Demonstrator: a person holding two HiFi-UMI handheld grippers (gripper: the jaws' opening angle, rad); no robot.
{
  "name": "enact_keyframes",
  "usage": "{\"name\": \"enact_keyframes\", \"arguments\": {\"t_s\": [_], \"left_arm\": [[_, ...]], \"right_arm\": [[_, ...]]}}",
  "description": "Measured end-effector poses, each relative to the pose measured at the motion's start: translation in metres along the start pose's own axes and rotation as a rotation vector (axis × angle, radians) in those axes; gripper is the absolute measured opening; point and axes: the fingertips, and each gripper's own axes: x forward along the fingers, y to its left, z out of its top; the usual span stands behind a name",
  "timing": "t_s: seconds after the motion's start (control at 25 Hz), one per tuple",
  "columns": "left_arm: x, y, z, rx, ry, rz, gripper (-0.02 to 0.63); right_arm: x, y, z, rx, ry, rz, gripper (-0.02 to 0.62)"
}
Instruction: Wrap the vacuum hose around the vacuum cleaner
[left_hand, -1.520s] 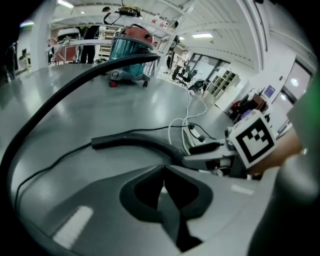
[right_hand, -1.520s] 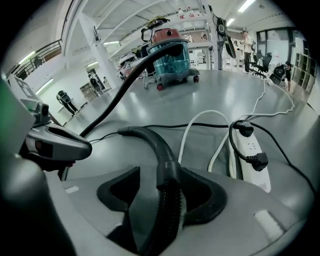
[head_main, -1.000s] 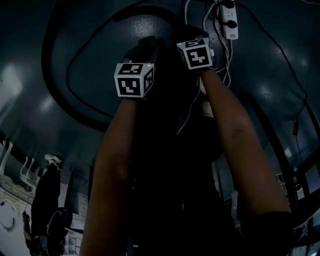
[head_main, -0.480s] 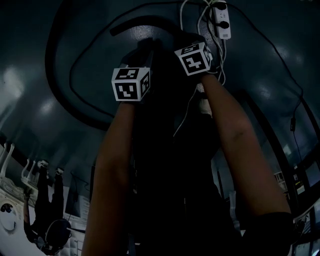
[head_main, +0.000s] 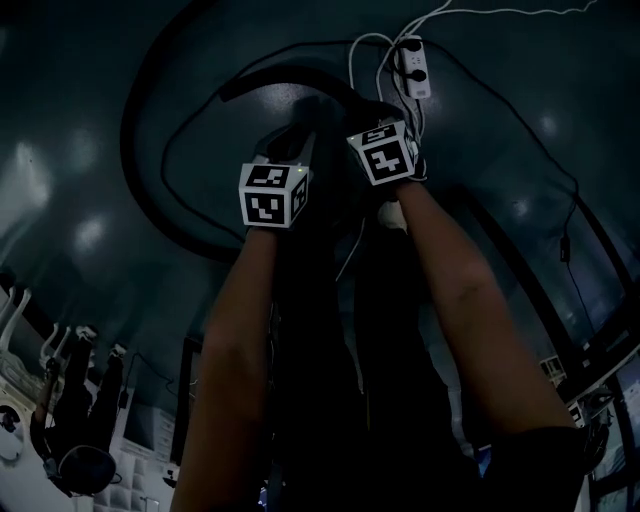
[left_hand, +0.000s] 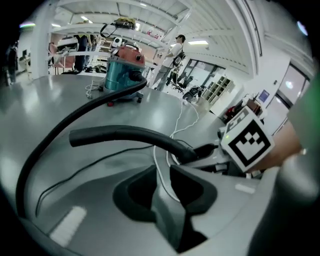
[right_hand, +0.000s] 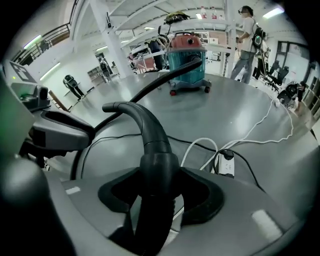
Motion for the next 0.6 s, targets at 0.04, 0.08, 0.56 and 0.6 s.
{"name": "enact_keyframes", "arguments": {"t_s": [0.04, 0.08, 0.56, 0.6], "left_arm": [[-0.009, -0.003, 0.007, -0.002, -0.008, 0.001, 0.089], [-0.018, -0.006, 0.013, -0.006, -0.016, 0.004, 0.088], [-0.126, -0.042, 0.069, -0.035, -0.065, 0.005, 0.088], [-0.135, -0.046, 0.073, -0.036, -0.071, 0.001, 0.087]], "right_arm": [[-0.009, 0.003, 0.005, -0.008, 0.0, 0.001, 0.235], [-0.019, 0.006, 0.01, -0.014, 0.001, 0.002, 0.235], [-0.141, 0.043, 0.056, -0.007, -0.023, -0.002, 0.235], [-0.152, 0.045, 0.062, -0.003, -0.031, -0.005, 0.235]]}}
